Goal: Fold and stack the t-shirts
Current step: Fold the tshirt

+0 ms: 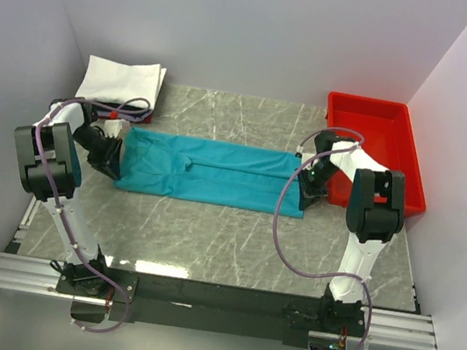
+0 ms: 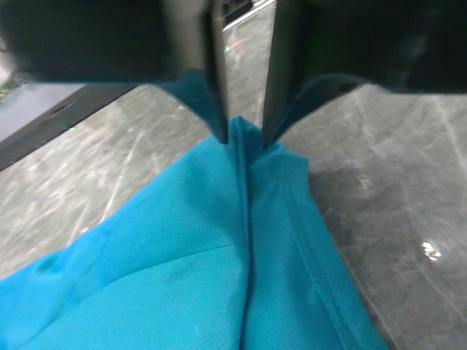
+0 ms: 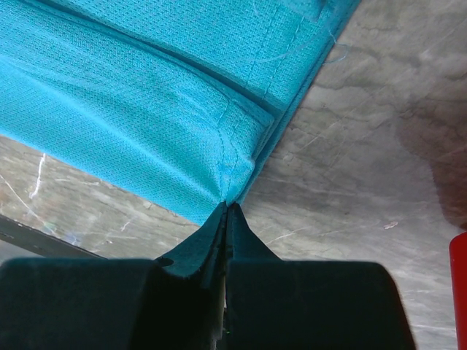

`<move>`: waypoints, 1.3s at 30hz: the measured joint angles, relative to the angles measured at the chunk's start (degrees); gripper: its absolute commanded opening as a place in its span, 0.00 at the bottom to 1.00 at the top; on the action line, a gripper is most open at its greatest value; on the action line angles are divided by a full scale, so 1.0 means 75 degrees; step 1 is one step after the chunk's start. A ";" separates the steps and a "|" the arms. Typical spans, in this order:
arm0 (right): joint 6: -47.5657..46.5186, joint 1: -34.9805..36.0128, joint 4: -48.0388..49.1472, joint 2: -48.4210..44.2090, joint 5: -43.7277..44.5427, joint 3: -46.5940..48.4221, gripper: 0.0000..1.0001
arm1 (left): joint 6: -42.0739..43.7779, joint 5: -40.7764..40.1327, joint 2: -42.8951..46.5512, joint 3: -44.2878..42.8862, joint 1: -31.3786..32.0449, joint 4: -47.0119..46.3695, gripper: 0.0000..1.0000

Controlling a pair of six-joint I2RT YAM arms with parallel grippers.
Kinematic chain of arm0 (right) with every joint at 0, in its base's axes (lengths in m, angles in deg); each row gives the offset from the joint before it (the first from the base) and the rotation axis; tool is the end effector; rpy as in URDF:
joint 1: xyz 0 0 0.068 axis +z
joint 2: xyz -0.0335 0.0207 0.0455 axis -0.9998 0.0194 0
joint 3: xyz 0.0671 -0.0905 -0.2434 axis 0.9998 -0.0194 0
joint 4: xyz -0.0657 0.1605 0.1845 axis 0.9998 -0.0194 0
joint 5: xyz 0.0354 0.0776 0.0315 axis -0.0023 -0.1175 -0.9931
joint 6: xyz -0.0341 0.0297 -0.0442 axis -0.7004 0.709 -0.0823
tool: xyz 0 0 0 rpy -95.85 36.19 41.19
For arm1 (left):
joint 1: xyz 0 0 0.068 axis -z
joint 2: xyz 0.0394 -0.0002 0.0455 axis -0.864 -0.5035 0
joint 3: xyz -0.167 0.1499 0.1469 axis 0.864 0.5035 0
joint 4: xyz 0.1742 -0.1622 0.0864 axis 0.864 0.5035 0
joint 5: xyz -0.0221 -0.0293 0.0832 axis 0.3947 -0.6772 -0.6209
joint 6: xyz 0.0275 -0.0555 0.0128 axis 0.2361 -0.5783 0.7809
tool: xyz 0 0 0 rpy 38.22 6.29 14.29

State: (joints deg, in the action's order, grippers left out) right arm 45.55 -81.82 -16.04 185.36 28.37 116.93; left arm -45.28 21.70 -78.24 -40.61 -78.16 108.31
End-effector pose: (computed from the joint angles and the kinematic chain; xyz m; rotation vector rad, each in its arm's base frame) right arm 0.3546 0.0584 0.1469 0.5339 -3.0542 -0.4698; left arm 0.3339 0.0882 0.1647 0.2292 2.9382 -0.6861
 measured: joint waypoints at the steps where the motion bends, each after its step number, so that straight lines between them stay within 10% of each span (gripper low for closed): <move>1: 0.0000 0.0003 -0.0003 0.0000 -0.0003 0.0000 0.00 | -0.0023 0.0041 0.0000 0.0000 0.0000 0.0017 0.38; 21: -0.0038 0.0000 -0.0079 0.0026 -0.0003 0.0064 0.00 | -0.0093 0.0428 -0.0131 0.0093 0.0108 0.0029 0.37; 27: -0.0058 0.0003 -0.0082 0.0041 0.0006 0.0064 0.00 | -0.0137 0.0370 -0.0189 0.0128 0.0117 0.0041 0.01; 39: -0.0149 0.0020 -0.0082 0.0041 0.0265 0.0064 0.00 | -0.0087 -0.0114 -0.0189 0.0000 -0.0376 0.0210 0.01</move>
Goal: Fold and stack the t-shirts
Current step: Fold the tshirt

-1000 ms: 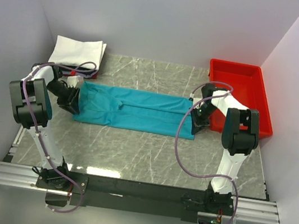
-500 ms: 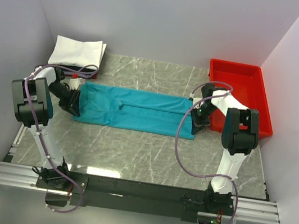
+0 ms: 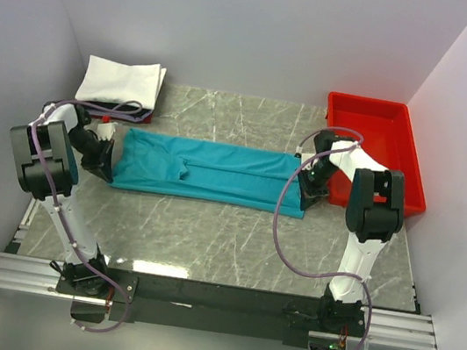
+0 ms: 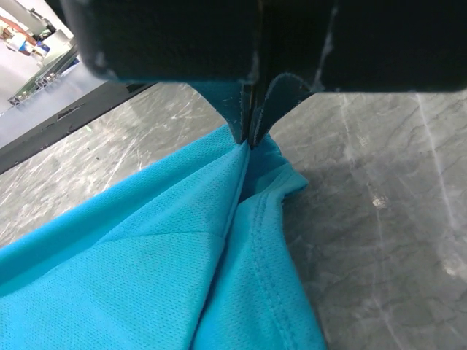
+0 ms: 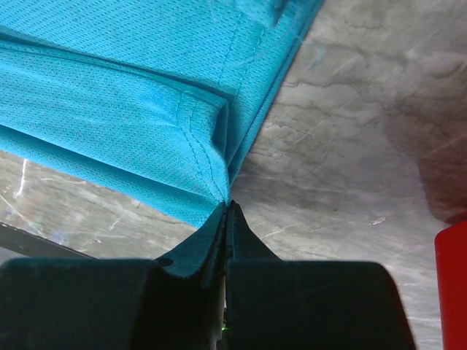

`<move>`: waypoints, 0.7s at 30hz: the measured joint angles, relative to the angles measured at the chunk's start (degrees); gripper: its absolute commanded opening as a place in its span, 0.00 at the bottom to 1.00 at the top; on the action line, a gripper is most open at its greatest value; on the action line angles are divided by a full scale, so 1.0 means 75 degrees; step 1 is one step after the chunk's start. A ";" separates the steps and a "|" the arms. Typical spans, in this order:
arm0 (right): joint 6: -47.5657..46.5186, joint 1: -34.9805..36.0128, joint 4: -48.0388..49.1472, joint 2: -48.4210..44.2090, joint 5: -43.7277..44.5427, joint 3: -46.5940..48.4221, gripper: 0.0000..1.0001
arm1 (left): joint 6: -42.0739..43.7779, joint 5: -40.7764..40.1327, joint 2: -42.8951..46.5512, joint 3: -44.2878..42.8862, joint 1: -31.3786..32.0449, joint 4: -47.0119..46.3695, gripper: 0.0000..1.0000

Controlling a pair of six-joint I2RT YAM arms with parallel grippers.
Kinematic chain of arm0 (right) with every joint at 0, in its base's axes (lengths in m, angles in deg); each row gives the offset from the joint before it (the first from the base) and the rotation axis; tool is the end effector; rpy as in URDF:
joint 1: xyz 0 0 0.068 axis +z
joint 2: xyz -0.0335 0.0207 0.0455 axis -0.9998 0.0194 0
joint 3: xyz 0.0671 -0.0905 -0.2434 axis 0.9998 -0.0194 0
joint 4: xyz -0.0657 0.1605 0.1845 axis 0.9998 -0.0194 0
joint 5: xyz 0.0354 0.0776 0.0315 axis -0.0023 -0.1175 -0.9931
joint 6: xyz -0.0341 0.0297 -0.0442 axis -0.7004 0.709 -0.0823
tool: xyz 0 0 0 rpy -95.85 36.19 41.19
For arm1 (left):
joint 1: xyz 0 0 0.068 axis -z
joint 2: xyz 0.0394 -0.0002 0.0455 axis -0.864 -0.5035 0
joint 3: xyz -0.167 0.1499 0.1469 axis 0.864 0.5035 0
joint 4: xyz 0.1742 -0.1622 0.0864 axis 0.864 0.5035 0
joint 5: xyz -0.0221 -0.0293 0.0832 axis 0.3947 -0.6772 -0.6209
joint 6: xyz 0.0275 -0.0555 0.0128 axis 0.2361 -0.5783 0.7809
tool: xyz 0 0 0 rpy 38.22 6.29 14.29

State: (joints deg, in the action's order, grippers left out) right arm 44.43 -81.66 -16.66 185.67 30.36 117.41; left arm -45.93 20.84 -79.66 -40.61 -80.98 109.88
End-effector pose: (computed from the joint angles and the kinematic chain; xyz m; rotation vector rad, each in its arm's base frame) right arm 0.3552 0.0578 0.1465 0.5670 -3.0485 -0.4158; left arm 0.3270 0.1044 0.1567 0.1251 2.9858 -0.7031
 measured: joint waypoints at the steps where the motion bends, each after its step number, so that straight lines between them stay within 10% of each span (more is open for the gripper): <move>1: -0.0023 0.0044 0.0000 0.0000 0.0000 0.0000 0.00 | 0.0009 -0.0017 0.0000 0.0000 -0.0006 0.0009 0.01; 4: -0.0082 0.0175 -0.0003 0.0000 0.0029 0.0000 0.00 | 0.0029 -0.0044 0.0000 0.0000 0.0015 0.0017 0.13; 11: -0.0309 0.0606 -0.0122 -0.0020 0.0099 -0.0032 0.44 | 0.0073 -0.0146 0.0023 0.0119 0.0017 -0.0073 0.38; 21: -0.1451 0.0627 -0.0775 -0.0766 0.0108 0.1099 0.39 | -0.0032 -0.0017 0.1714 0.0216 0.0318 -0.0731 0.44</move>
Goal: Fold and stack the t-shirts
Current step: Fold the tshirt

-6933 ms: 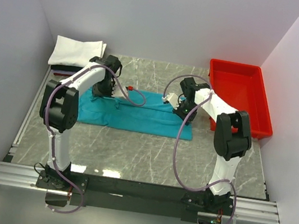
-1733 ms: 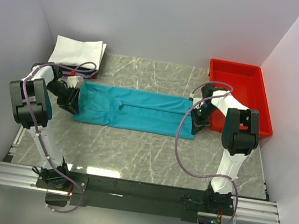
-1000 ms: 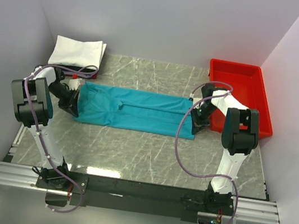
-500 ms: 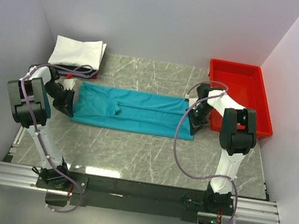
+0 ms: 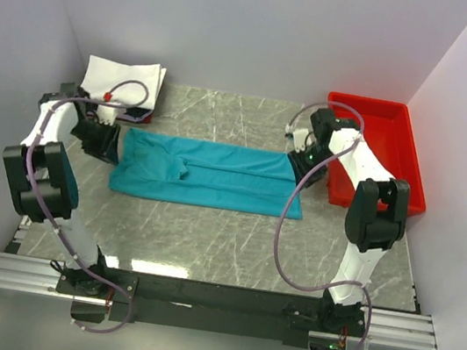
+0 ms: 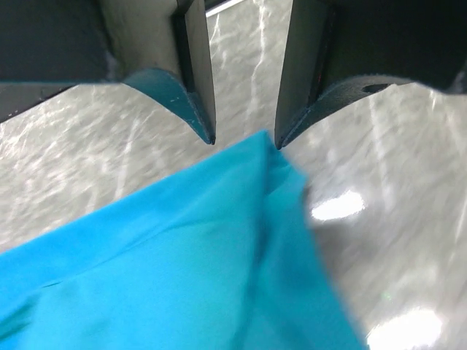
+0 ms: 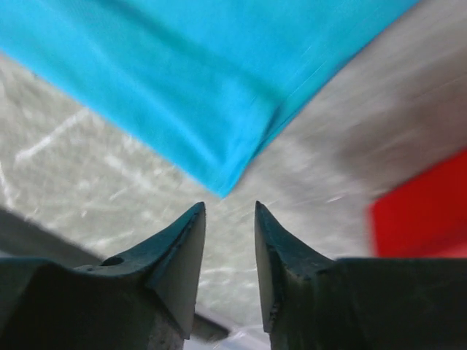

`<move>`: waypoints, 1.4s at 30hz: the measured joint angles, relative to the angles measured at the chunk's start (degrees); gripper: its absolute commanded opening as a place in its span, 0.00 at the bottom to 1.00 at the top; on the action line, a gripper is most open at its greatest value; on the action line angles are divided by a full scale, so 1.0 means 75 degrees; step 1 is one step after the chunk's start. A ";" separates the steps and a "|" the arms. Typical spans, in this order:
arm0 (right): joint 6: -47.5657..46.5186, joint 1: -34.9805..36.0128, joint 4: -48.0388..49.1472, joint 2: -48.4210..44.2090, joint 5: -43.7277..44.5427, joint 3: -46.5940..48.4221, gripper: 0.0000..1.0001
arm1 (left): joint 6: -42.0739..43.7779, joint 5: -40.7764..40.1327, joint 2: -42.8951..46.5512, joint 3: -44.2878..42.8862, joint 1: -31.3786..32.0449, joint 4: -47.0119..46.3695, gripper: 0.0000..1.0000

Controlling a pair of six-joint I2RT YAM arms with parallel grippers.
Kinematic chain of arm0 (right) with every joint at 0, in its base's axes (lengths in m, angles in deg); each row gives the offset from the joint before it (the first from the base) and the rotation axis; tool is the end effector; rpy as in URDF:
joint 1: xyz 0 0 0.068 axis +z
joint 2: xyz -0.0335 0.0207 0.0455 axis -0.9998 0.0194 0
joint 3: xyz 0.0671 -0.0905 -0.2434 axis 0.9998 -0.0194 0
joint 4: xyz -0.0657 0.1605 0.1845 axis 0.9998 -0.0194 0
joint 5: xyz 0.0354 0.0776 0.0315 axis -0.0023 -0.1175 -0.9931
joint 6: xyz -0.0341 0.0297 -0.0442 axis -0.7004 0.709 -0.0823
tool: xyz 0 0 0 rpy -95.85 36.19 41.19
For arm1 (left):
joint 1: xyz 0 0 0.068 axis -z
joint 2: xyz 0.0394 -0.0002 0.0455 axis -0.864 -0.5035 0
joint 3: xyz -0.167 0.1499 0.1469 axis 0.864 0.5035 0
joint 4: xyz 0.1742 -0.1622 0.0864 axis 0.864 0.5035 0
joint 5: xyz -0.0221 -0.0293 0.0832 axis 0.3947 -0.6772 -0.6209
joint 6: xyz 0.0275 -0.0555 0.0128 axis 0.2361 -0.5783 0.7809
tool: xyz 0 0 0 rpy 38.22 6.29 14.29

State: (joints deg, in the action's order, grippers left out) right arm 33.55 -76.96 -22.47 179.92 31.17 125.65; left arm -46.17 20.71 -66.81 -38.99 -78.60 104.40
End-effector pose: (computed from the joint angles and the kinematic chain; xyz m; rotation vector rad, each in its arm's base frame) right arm 0.3550 0.0873 0.2152 -0.9628 2.8203 0.3546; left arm 0.3210 0.0874 0.2215 0.2604 2.7634 -0.4927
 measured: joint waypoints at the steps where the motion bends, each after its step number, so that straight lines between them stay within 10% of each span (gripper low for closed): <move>1: -0.0050 0.0038 0.0023 0.0038 0.0035 0.0291 0.38 | -0.0050 0.0015 0.0137 0.0032 0.0166 -0.0090 0.44; 8: -0.0117 0.0408 0.0600 0.1387 0.0498 0.2197 0.33 | -0.1186 -0.0050 0.0201 0.1032 0.1148 -0.0793 0.38; 20: -0.0090 0.0831 0.1253 0.2634 0.1399 0.1985 0.17 | -0.2352 -0.0685 0.0242 0.1926 0.1416 -0.1381 0.37; 32: -0.0085 0.1256 0.1285 -0.0376 0.0793 -0.2833 0.17 | -0.2655 -0.1253 -0.0038 0.2104 0.1853 -0.1996 0.33; 42: -0.0184 0.1600 0.0388 -0.1428 -0.0927 -0.3165 0.19 | -0.3031 -0.1329 -0.2891 -0.1833 0.2454 -0.1588 0.27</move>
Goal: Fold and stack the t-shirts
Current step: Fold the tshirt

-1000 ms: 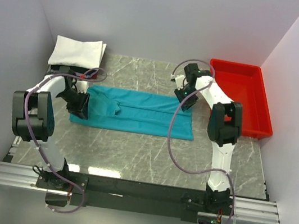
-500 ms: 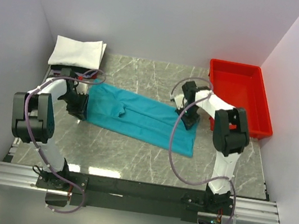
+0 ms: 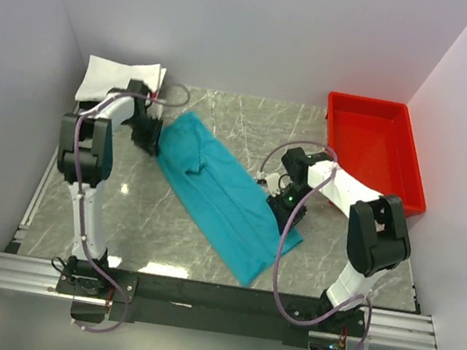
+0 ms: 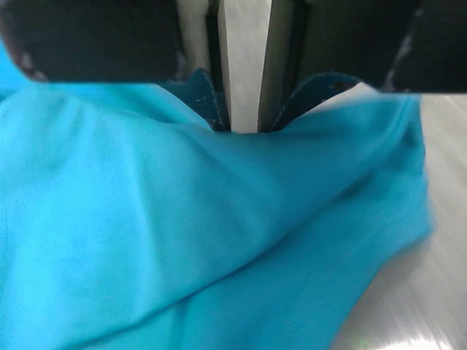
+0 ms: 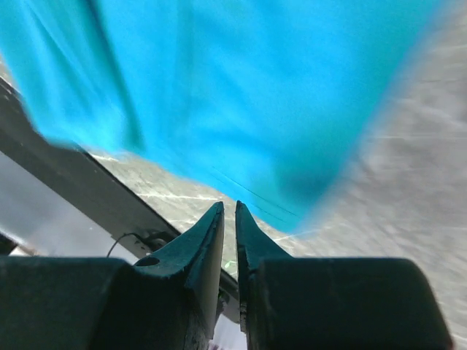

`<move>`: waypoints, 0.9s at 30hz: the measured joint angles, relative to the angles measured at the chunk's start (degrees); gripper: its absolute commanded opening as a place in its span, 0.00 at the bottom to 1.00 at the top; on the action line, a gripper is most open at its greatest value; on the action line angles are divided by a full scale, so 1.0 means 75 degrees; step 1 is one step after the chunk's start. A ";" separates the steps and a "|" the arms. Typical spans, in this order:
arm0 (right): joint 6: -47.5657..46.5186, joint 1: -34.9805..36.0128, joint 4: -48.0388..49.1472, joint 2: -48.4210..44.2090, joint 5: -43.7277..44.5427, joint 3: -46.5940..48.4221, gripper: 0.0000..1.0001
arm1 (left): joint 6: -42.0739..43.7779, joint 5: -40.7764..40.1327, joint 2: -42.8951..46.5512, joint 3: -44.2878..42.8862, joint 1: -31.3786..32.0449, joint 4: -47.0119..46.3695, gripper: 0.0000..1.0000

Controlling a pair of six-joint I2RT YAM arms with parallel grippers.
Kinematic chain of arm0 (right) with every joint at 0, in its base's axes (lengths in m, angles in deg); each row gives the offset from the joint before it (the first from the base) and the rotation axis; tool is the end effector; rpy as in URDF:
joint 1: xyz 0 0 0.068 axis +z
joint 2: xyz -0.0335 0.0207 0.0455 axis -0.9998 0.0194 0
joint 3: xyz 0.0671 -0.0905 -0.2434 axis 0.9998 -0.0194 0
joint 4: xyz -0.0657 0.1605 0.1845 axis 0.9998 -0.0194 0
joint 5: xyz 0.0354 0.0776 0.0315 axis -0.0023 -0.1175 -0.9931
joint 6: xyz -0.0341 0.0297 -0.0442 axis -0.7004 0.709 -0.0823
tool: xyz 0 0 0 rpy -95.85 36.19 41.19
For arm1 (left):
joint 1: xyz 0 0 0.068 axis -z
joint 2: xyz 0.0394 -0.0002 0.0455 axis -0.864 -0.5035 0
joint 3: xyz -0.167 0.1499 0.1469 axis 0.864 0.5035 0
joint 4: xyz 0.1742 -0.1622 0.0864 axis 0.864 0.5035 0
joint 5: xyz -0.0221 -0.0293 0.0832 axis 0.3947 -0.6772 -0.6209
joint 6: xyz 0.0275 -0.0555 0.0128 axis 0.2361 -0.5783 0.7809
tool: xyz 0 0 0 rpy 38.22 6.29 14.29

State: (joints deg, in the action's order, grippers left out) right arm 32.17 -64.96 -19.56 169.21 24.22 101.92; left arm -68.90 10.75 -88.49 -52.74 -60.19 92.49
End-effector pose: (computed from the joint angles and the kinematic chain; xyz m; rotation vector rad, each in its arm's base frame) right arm 0.2545 0.1322 0.1746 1.2720 -2.7544 -0.5736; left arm 0.4247 -0.0099 0.1504 0.1542 2.8689 -0.3819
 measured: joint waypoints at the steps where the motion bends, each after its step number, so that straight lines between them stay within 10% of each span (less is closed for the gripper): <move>1: -0.0015 -0.0047 -0.0023 -0.0035 -0.0026 0.0111 0.19 | -0.0003 -0.0006 -0.0396 -0.0612 0.0015 -0.0026 0.27; 9: -0.0052 -0.0178 0.0099 -0.0003 0.0213 0.0717 0.19 | 0.0082 -0.0239 -0.2145 -0.3643 0.0012 0.0009 0.34; 27: 0.0376 0.0883 0.1227 0.1174 0.0087 0.0219 0.16 | 0.0233 0.0592 0.2200 0.0469 -0.0047 -0.0367 0.45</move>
State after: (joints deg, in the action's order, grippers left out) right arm 34.99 -58.34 -10.36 178.02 24.88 103.56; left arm -67.15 15.18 -71.99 -49.22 -60.54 89.73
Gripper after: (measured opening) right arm 0.168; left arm 0.451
